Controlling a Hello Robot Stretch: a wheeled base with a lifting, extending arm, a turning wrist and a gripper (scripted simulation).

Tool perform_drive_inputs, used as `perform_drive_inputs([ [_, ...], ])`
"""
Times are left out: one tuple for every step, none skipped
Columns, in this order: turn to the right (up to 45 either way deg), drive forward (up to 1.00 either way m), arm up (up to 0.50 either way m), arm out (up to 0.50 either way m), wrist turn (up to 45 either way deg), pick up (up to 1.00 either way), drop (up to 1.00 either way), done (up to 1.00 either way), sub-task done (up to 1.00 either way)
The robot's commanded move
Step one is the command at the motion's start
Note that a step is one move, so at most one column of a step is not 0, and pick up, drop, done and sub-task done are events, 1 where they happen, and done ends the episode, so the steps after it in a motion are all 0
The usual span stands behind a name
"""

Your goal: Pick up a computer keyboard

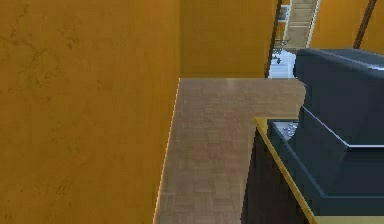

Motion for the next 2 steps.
perform_drive_inputs([
  [0.0, 0.0, 0.5, 0.0, 0.0, 0.0, 0.0, 0.0, 0.0],
  [0.0, 0.0, 0.38, 0.0, 0.0, 0.0, 0.0, 0.0, 0.0],
])
